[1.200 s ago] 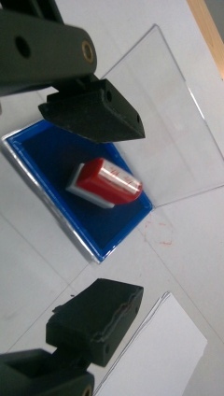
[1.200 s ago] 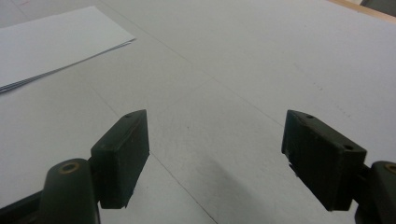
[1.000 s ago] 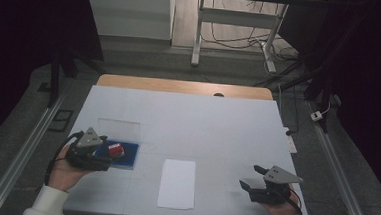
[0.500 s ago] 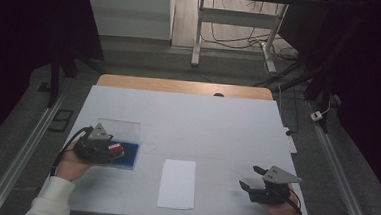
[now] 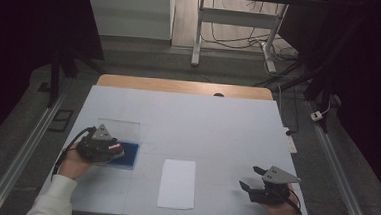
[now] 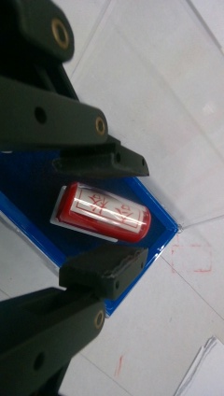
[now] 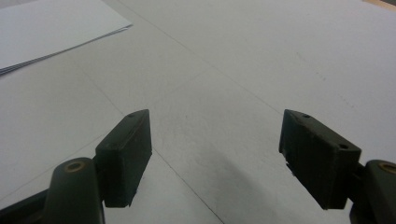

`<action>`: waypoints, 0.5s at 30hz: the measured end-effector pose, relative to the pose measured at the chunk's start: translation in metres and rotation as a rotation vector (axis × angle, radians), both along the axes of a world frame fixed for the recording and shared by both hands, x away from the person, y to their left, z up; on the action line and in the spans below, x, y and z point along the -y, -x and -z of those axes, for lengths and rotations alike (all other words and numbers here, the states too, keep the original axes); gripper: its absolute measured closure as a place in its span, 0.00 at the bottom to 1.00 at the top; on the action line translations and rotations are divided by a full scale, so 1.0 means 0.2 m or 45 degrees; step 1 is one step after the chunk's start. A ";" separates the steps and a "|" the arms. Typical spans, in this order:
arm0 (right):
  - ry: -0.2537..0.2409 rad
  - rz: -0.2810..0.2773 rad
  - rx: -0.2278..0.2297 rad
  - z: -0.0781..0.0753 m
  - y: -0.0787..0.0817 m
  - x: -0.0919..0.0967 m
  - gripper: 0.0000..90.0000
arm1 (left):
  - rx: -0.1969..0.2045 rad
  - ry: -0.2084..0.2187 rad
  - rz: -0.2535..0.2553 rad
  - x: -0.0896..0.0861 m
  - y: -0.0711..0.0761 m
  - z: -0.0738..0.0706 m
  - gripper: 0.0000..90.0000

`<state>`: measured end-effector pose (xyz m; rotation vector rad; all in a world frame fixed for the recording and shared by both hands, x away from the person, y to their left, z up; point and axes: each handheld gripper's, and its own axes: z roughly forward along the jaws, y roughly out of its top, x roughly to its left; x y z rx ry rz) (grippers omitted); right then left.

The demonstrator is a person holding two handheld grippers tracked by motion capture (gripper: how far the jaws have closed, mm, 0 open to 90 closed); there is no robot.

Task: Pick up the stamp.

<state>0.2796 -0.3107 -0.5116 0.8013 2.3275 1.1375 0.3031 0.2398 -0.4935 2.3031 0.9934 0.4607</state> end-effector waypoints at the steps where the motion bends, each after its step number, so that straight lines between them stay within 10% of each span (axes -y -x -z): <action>1: 0.003 0.001 -0.001 0.00 0.00 0.00 0.28 | -0.002 0.003 0.006 0.00 0.00 0.00 0.65; 15: 0.038 0.014 -0.004 0.01 0.00 0.00 0.29 | 0.016 0.041 0.057 -0.02 0.01 0.01 0.77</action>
